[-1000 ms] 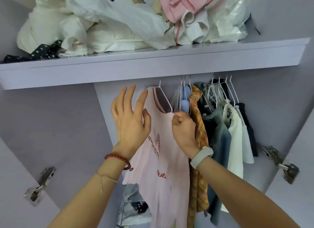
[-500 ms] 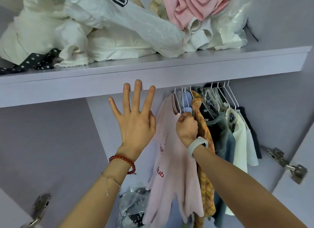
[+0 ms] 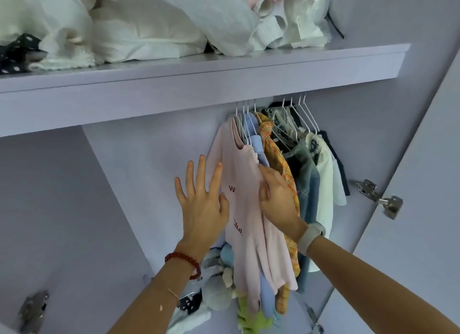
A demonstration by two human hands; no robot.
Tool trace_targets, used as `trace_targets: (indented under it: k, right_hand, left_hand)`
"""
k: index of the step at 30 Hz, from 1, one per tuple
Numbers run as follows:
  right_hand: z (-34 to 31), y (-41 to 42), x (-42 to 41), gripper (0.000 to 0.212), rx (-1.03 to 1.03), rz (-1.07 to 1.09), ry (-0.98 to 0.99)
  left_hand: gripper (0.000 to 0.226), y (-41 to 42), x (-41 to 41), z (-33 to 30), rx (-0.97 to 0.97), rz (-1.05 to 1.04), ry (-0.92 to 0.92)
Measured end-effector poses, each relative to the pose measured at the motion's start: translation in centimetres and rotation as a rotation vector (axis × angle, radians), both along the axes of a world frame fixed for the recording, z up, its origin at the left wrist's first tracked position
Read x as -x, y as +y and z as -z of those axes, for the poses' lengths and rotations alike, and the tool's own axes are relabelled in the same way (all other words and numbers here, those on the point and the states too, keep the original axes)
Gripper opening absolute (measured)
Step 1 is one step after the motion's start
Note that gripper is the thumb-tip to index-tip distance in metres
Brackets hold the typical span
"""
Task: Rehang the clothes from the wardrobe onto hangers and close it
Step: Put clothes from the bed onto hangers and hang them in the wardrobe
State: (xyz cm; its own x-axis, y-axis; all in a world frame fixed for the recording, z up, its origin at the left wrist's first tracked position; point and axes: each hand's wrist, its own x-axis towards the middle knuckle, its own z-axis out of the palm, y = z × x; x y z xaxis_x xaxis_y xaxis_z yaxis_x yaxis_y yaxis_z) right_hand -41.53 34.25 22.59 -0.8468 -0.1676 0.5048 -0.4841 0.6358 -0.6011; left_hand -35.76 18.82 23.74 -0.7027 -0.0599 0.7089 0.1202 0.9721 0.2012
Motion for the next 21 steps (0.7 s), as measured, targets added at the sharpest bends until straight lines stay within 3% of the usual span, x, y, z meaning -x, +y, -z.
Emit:
trace_targets:
  k: [5,9,16,21]
  right_hand:
    - [4.9,6.8,-5.4,0.039,-0.177,0.097,0.040]
    - [9.8,14.3,-11.1,0.043,-0.248,0.293,-0.159]
    - [14.7,28.6,-24.2,0.038,-0.236,0.752,-0.409]
    - [16.3,39.1,-34.4,0.037,-0.265,1.066,-0.532]
  left_hand:
    - [0.056,4.6,-1.0,5.7,-0.004,0.232,-0.230]
    - [0.057,12.0,-3.2,9.9,0.086,0.571,-0.337]
    - [0.050,27.7,-8.1,13.9,0.315,0.955,-0.606]
    - [0.046,41.4,-14.4,15.3,0.392,1.309,-0.524]
